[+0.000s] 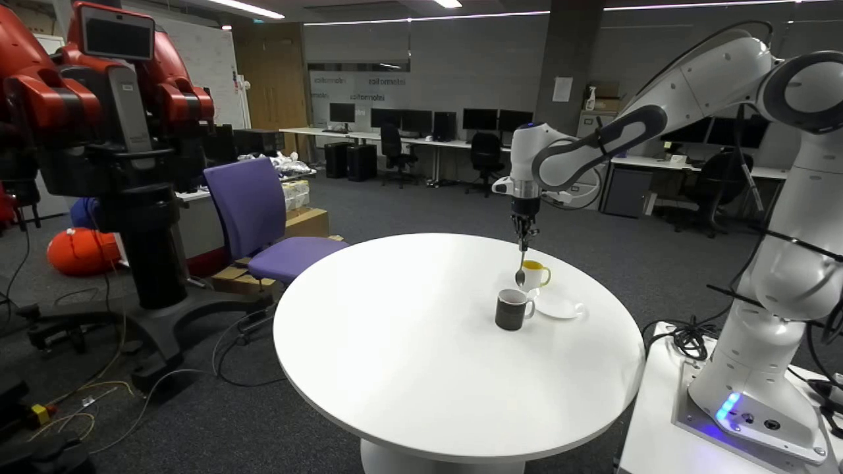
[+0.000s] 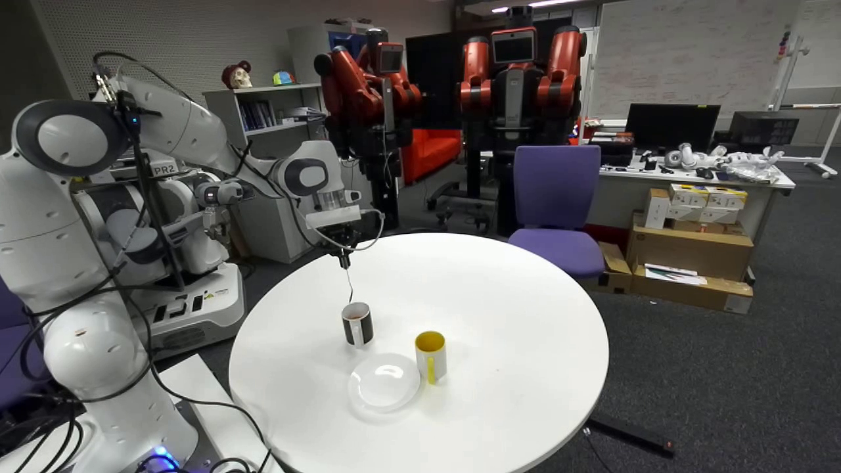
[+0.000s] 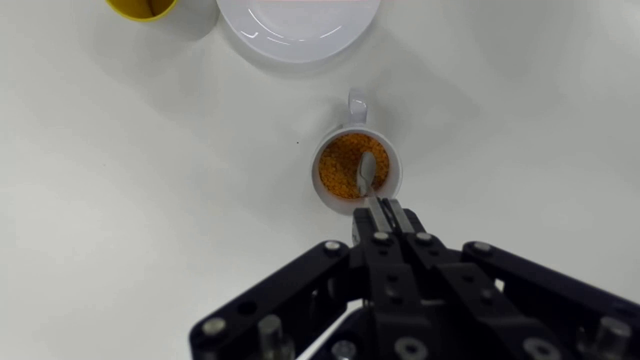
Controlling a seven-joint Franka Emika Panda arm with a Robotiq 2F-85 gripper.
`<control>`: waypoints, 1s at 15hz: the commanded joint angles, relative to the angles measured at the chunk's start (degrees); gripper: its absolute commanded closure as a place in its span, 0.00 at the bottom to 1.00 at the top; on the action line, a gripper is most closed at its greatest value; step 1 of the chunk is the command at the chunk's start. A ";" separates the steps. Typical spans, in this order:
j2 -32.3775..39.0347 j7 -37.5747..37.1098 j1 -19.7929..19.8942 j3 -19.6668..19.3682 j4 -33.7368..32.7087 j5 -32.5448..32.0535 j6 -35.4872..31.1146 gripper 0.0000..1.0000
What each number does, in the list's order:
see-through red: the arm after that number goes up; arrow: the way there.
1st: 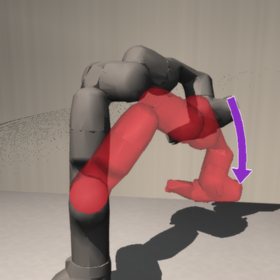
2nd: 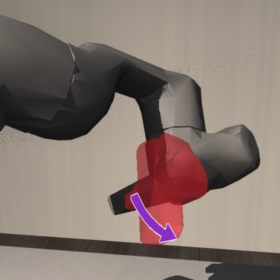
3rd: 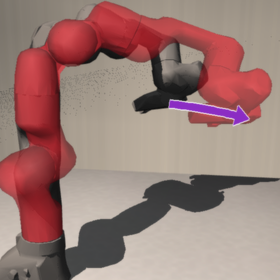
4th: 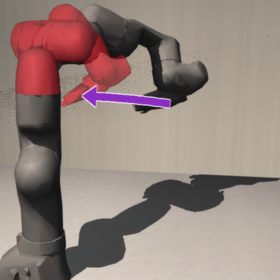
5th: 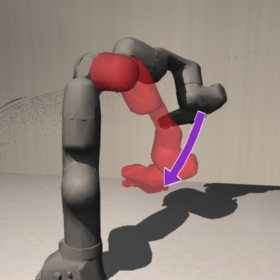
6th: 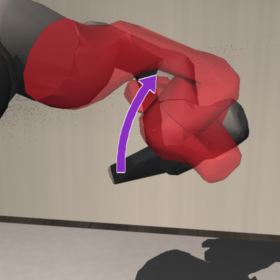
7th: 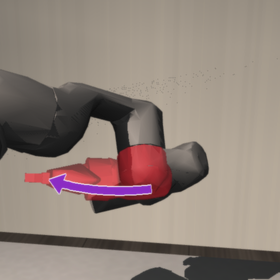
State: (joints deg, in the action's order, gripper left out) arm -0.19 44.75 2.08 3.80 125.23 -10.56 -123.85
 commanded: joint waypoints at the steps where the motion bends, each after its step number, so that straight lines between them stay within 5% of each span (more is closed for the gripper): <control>1: -2.86 1.47 -0.73 -1.58 0.07 -0.93 1.22 0.99; 9: -8.04 0.23 2.18 -8.90 2.06 6.82 -0.95 0.99; 15: -7.54 1.99 4.11 -14.94 5.64 19.07 -5.37 0.99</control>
State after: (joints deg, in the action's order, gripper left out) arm -6.60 44.76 5.14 -9.36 127.78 3.08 -126.11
